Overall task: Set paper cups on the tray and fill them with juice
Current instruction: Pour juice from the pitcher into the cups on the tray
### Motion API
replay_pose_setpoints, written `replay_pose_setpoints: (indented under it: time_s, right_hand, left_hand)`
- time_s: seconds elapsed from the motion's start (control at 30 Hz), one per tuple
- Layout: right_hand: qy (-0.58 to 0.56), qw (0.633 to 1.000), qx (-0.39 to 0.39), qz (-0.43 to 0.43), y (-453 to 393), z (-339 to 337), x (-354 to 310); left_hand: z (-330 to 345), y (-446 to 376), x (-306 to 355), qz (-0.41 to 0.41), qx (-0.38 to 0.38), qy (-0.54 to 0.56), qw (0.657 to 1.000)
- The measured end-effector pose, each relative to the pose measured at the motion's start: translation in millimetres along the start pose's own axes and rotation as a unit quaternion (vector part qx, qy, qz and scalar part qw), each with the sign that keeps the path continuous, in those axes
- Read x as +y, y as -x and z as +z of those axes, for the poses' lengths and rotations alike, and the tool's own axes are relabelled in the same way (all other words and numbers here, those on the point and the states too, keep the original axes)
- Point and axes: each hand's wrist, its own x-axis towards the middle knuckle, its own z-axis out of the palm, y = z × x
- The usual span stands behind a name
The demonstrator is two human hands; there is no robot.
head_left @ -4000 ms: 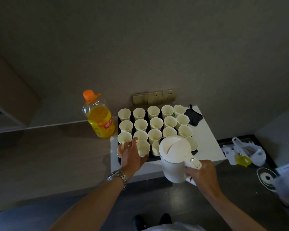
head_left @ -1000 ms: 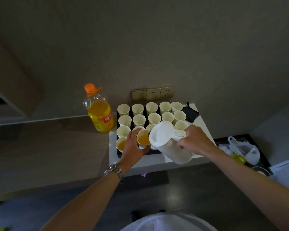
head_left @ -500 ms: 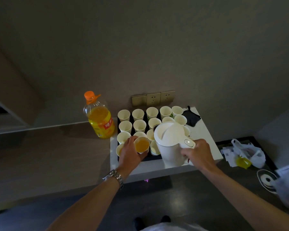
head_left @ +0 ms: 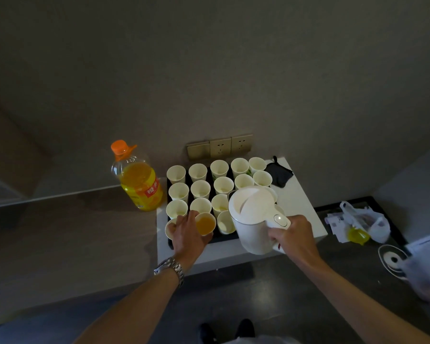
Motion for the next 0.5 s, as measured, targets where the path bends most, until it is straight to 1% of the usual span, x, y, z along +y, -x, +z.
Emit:
replay_pose_setpoints:
  time_s: [0.27, 0.5]
  right_hand:
    - [0.000, 0.999, -0.001, 0.035, -2, -2, 11]
    - [0.012, 0.999, 0.003, 0.048, -6, -4, 21]
  left_hand:
    - [12, -5, -2, -0.013, -0.032, -0.046, 0.998]
    - [17, -6, 2, 0.001, -0.039, -0.101, 0.994]
